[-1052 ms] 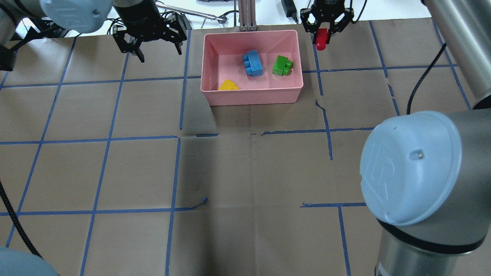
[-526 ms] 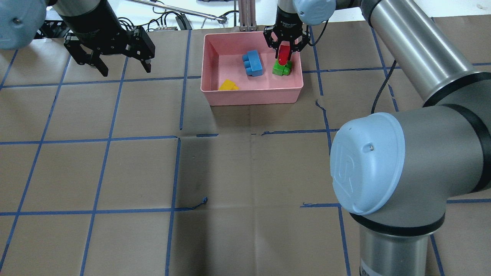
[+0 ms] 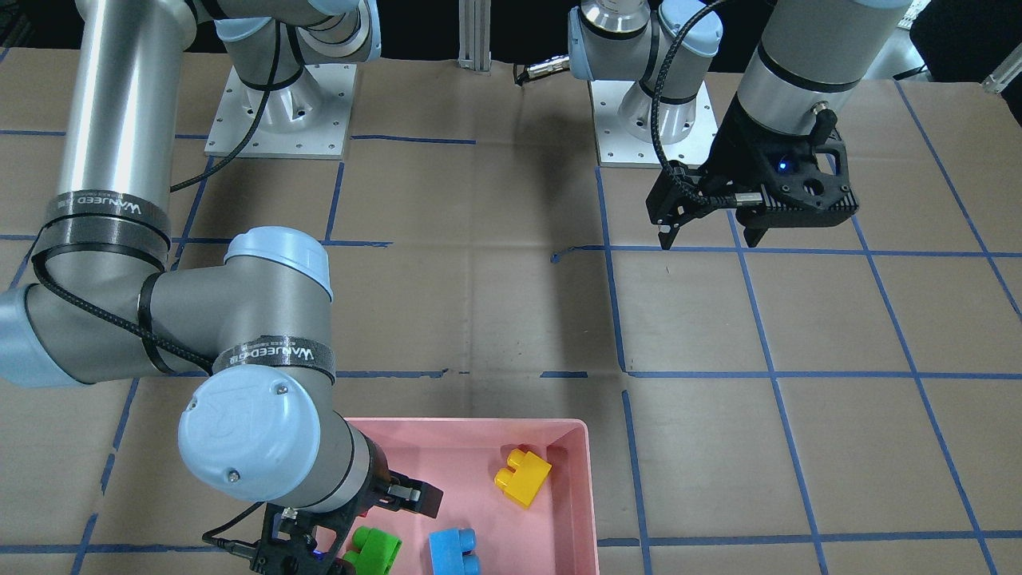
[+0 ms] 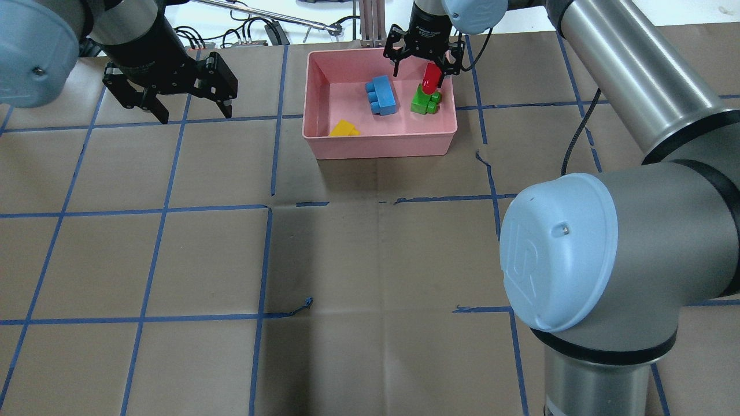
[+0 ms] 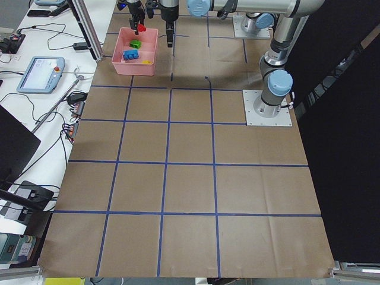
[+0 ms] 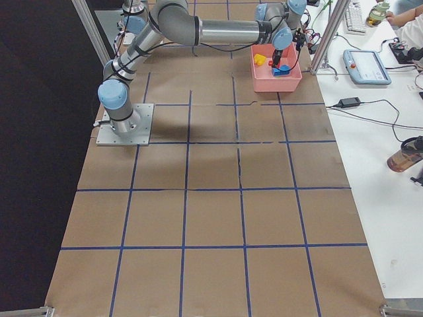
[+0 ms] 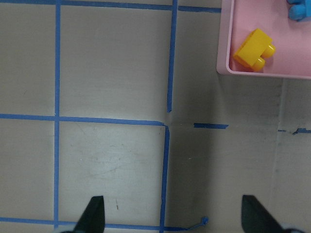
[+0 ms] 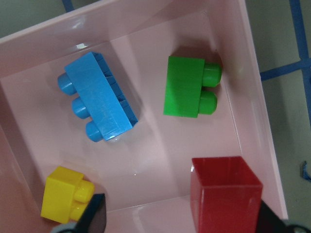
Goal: Put all blocks into box
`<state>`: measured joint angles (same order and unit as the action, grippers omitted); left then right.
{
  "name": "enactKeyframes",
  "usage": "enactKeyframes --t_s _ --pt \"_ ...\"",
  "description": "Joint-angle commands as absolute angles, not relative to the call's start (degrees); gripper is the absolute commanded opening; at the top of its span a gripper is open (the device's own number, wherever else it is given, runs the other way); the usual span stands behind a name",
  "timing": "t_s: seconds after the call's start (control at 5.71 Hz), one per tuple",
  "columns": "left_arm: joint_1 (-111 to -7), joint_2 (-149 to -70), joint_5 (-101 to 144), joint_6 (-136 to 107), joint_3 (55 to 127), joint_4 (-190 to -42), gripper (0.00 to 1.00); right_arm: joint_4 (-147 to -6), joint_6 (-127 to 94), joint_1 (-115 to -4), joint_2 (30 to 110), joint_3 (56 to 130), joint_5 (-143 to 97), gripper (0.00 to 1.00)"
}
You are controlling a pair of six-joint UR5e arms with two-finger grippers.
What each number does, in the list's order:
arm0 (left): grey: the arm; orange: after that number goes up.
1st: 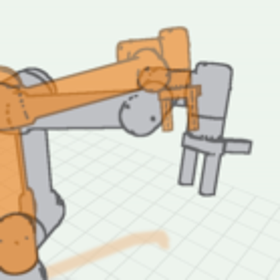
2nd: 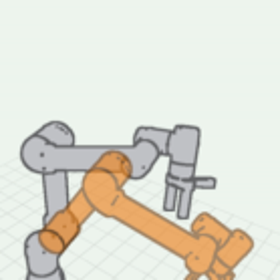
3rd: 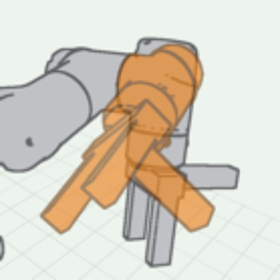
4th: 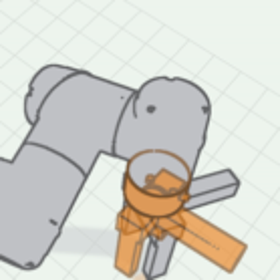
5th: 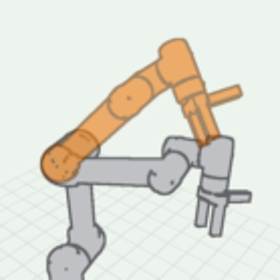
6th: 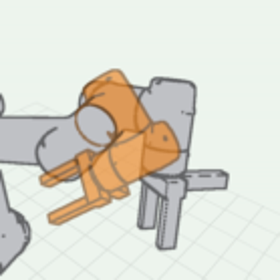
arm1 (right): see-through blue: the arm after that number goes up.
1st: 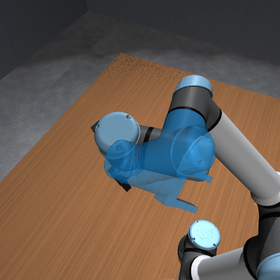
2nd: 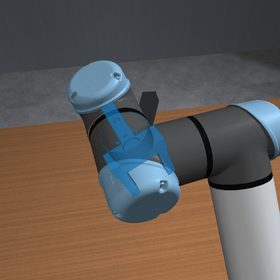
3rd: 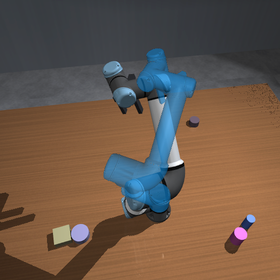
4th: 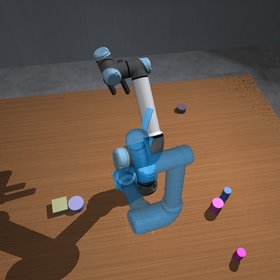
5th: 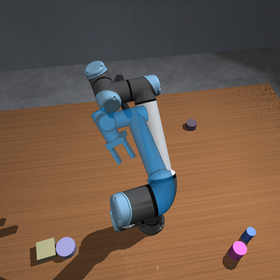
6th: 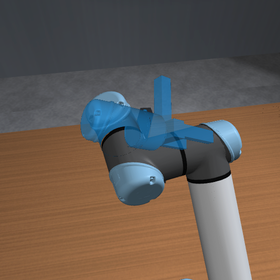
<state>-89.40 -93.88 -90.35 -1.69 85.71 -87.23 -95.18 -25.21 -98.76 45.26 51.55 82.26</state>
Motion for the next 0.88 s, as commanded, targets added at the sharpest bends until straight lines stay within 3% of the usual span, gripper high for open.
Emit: enactKeyframes --t_s 0.0,0.53,0.7 --pt "-89.47 -92.99 -90.62 -1.14 86.22 -87.10 0.99 -95.70 -24.09 -99.75 44.40 52.81 82.00 1.00" --pt "-89.47 -92.73 -90.97 -1.05 86.31 -87.19 0.99 -100.26 4.74 -100.37 42.36 52.82 79.72 1.00" --pt "-89.47 -92.72 -90.97 -1.14 86.31 -87.19 0.99 -100.28 4.75 -100.20 43.76 52.56 79.98 1.00"
